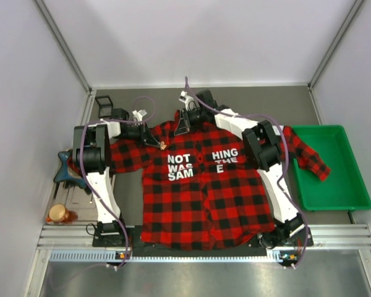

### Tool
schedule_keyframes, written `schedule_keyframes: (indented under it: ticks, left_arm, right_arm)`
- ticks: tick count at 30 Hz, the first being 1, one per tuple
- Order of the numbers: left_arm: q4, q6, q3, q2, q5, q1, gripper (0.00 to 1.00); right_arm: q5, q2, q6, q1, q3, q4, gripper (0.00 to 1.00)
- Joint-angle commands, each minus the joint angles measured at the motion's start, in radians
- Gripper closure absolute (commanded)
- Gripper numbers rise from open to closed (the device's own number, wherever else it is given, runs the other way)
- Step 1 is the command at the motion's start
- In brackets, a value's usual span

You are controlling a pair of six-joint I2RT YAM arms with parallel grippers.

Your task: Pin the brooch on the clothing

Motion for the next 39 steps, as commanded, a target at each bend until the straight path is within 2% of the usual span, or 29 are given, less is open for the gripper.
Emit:
schedule_keyframes:
  ticks: [1, 18, 26, 33, 35, 36, 39]
  left_arm:
    - [-0.023, 0.038, 0.032, 0.031, -0.006, 0.006, 1.00]
    - [-0.005, 0.019, 0.082, 0.083, 0.019, -0.016, 1.00]
    - [0.022, -0.002, 0.085, 0.093, 0.031, -0.023, 1.00]
    - [0.029, -0.005, 0.096, 0.107, 0.063, -0.029, 1.00]
    - [0.029, -0.005, 0.096, 0.109, 0.063, -0.029, 1.00]
    - [0.027, -0.004, 0.096, 0.110, 0.063, -0.029, 1.00]
    - [0.033, -0.010, 0.096, 0.112, 0.065, -0.031, 1.00]
  right_arm:
    - [0.007, 0.036, -0.070, 0.033, 0.037, 0.005, 0.99]
    - [-0.039, 0.105, -0.101, 0.059, 0.091, -0.003, 0.97]
    - [-0.064, 0.110, -0.110, 0.073, 0.106, -0.002, 0.89]
    - [-0.067, 0.111, -0.106, 0.079, 0.109, 0.000, 0.78]
    - [-0.070, 0.115, -0.103, 0.079, 0.117, 0.005, 0.80]
    - [-0.075, 0.115, -0.099, 0.078, 0.120, 0.005, 0.87]
    - [-0.088, 0.116, -0.080, 0.079, 0.135, 0.011, 0.94]
